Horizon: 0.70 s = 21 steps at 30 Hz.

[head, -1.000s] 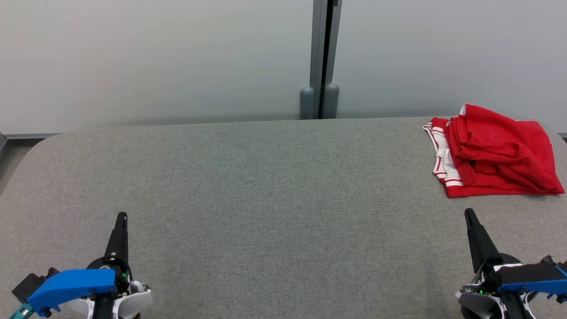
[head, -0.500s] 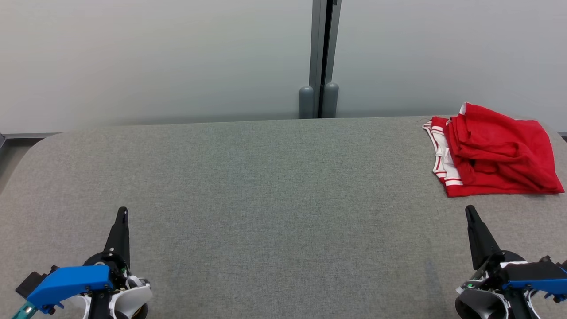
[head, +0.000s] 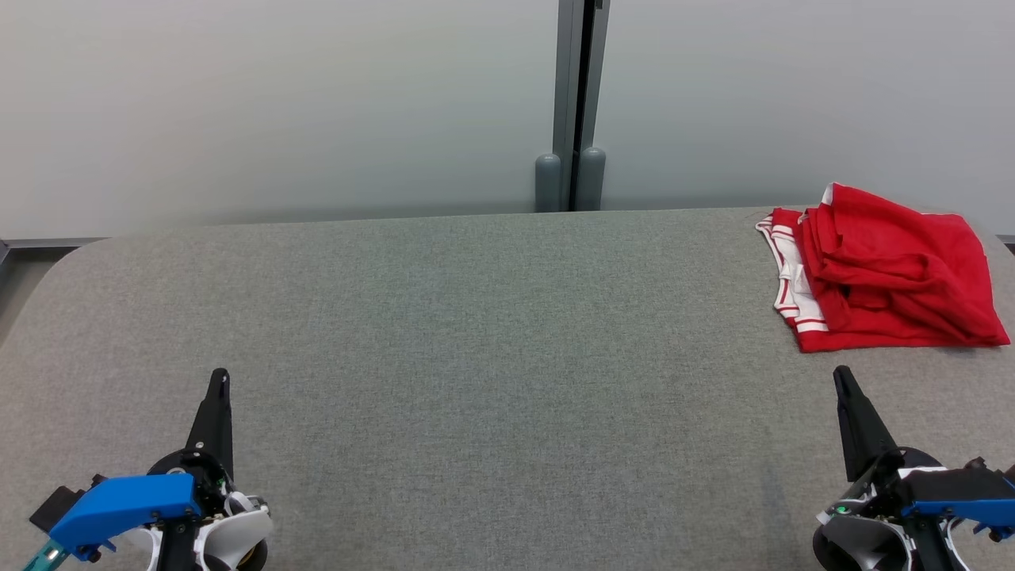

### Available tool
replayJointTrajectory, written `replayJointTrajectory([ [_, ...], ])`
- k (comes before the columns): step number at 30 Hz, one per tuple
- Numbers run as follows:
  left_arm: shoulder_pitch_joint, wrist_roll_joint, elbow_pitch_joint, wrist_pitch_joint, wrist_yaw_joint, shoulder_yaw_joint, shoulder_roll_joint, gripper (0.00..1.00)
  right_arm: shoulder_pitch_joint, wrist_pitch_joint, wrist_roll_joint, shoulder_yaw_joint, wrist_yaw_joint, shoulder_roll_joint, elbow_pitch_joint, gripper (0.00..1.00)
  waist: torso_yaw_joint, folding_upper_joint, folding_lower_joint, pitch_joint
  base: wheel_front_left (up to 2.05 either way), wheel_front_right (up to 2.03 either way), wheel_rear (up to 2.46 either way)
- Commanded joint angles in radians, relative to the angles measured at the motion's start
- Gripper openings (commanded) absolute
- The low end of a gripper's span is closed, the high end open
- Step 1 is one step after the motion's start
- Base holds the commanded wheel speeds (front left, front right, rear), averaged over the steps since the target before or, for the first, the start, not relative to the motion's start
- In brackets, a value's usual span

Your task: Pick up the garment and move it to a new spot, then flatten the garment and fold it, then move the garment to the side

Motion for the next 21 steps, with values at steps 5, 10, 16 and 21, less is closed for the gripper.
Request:
replayJointTrajectory([
  [5,-0.011,-0.003,0.000,0.004,-0.005,0.002,-0.002,0.00,-0.011,0.004,0.003,-0.003,0.000,-0.007,0.002,0.00,0.000,-0.0001,0.0000,0.000,0.00,0.00,0.00],
  [10,-0.011,-0.003,0.000,0.004,-0.005,0.002,-0.002,0.00,-0.011,0.004,0.003,-0.002,0.000,-0.007,0.002,0.00,0.000,-0.0001,0.0000,0.000,0.00,0.00,0.00],
  [16,-0.011,-0.003,0.000,0.004,-0.005,0.002,-0.002,0.00,-0.011,0.004,0.003,-0.002,0.000,-0.007,0.002,0.00,0.000,-0.0001,0.0000,0.000,0.00,0.00,0.00],
  [21,-0.011,-0.003,0.000,0.004,-0.005,0.002,-0.002,0.00,-0.011,0.003,0.003,-0.002,0.000,-0.007,0.002,0.00,0.000,-0.0001,0.0000,0.000,0.00,0.00,0.00],
])
